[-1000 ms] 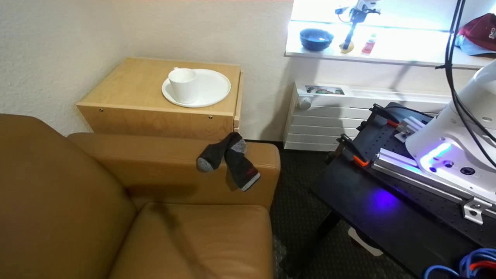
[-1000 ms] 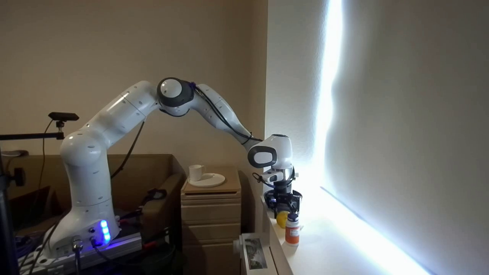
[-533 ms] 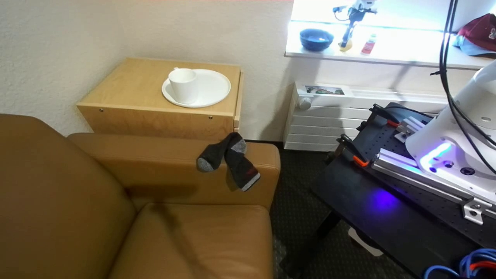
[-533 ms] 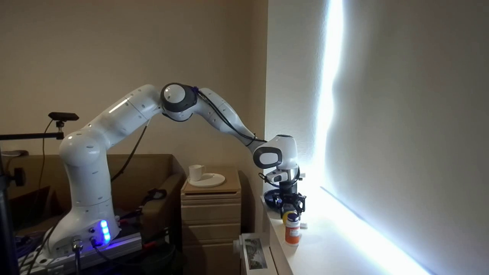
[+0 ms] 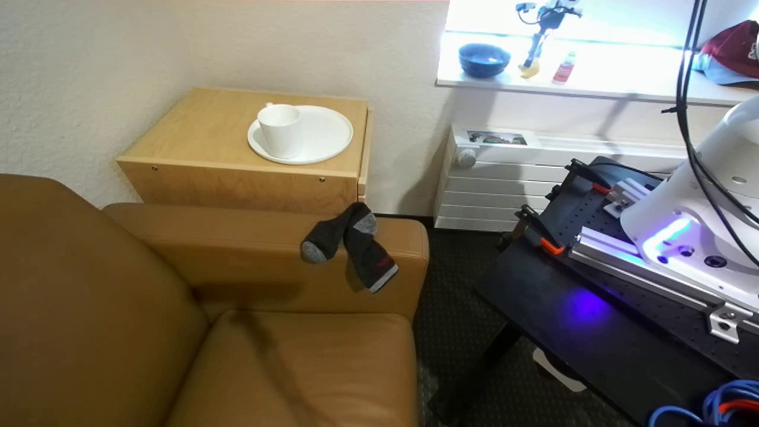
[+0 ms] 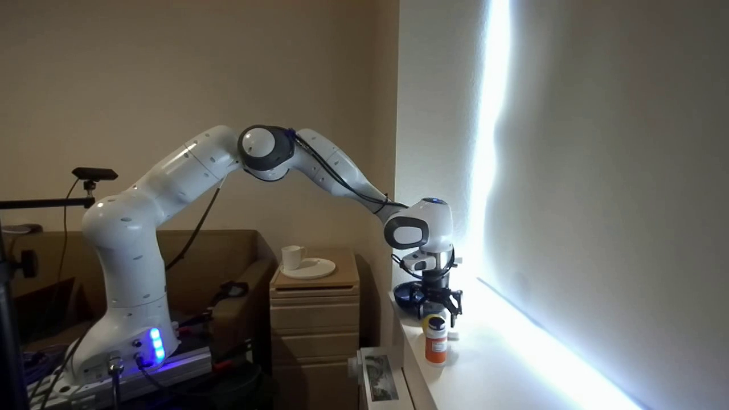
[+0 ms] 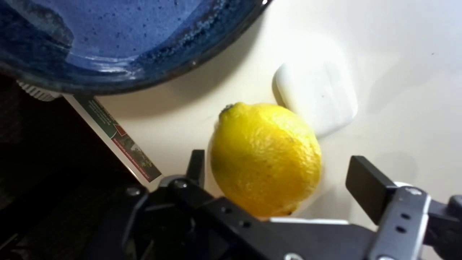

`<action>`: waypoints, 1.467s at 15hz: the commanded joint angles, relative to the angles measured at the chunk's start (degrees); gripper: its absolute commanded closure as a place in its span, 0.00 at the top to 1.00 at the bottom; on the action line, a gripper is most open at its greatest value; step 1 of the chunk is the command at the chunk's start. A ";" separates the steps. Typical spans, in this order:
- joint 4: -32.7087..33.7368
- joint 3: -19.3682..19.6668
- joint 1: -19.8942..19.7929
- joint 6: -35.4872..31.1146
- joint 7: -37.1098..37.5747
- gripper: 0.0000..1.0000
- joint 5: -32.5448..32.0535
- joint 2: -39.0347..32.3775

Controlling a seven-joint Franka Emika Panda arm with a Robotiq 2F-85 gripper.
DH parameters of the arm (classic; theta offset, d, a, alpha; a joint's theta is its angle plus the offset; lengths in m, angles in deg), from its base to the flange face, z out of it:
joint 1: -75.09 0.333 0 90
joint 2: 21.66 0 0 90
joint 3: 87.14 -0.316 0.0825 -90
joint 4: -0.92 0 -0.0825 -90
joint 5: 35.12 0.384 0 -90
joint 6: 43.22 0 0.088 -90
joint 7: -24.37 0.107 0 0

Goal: Put the mug on the nightstand and put the lemon in the bowl on the plate

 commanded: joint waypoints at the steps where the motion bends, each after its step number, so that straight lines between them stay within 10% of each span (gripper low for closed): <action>1: -1.84 -1.42 -2.28 2.34 -5.06 1.00 1.39 4.80; 13: -29.35 1.05 1.70 14.37 -42.85 1.00 -1.78 33.68; 18: -26.79 1.10 3.62 14.94 -43.31 1.00 -0.25 30.82; 22: -33.60 -1.85 12.83 11.44 -43.06 1.00 -6.81 35.26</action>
